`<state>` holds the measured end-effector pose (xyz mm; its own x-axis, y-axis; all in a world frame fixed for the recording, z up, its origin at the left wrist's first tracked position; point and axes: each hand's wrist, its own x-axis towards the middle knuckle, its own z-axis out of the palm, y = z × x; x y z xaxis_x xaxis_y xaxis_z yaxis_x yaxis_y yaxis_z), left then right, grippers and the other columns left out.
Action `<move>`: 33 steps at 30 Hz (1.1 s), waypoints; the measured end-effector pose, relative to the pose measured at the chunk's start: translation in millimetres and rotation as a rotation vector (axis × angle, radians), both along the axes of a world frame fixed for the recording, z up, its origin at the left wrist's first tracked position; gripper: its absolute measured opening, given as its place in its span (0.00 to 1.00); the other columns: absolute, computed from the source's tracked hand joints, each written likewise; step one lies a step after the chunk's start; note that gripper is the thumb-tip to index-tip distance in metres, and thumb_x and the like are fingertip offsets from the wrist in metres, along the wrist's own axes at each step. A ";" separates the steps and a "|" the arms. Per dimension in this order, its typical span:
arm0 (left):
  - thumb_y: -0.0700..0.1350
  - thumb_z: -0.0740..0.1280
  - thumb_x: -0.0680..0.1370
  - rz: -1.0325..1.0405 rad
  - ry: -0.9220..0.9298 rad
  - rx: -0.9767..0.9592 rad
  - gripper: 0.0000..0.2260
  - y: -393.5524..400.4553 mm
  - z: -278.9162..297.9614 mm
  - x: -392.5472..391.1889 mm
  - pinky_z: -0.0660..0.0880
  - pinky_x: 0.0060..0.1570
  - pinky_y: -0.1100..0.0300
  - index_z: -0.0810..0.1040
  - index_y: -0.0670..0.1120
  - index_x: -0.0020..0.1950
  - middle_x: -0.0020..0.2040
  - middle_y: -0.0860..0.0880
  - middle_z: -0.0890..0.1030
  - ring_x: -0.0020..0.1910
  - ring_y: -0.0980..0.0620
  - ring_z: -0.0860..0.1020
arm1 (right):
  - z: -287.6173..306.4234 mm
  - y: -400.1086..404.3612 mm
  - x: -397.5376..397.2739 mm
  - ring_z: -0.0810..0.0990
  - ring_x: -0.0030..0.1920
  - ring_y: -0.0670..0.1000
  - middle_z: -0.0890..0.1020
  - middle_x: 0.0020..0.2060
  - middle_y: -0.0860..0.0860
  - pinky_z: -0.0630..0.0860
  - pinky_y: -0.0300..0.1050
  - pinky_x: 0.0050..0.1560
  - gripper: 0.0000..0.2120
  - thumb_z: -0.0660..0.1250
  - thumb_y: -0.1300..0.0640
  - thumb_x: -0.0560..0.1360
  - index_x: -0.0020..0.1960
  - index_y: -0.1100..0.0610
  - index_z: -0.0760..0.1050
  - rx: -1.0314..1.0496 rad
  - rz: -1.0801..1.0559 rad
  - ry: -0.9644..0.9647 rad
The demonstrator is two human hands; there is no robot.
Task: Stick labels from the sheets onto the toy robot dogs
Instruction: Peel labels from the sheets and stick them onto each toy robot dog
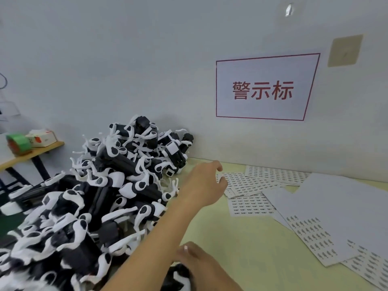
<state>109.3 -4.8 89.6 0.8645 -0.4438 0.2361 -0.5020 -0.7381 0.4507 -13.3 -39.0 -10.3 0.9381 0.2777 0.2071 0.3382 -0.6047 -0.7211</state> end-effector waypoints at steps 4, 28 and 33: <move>0.51 0.63 0.80 -0.094 0.012 -0.055 0.13 4.2 -5.3 3.0 0.73 0.54 0.56 0.74 0.54 0.65 0.58 0.52 0.76 0.52 0.56 0.70 | 1.3 -25.3 -2.2 0.78 0.42 0.41 0.78 0.44 0.42 0.72 0.32 0.43 0.16 0.75 0.49 0.66 0.53 0.42 0.79 0.208 -0.120 -0.025; 0.42 0.72 0.77 -0.142 0.536 -1.007 0.07 -43.7 -104.1 -50.0 0.77 0.31 0.56 0.77 0.45 0.53 0.39 0.43 0.83 0.27 0.41 0.80 | 6.2 -151.7 -39.8 0.76 0.25 0.57 0.84 0.41 0.52 0.69 0.43 0.22 0.16 0.66 0.39 0.69 0.51 0.46 0.81 0.942 -0.765 0.091; 0.50 0.72 0.77 0.022 0.515 -1.001 0.14 -41.0 -109.4 -43.1 0.70 0.24 0.57 0.75 0.39 0.44 0.27 0.45 0.75 0.21 0.45 0.74 | -3.5 -147.5 -39.1 0.74 0.20 0.51 0.84 0.36 0.49 0.67 0.39 0.21 0.04 0.67 0.50 0.78 0.50 0.46 0.81 0.556 -0.826 0.049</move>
<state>66.1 -45.7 -19.8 0.9671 -0.2380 0.0896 -0.0760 0.0658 0.9949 -52.4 -186.5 -13.8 0.8042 -0.5908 0.0649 -0.0744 -0.2085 -0.9752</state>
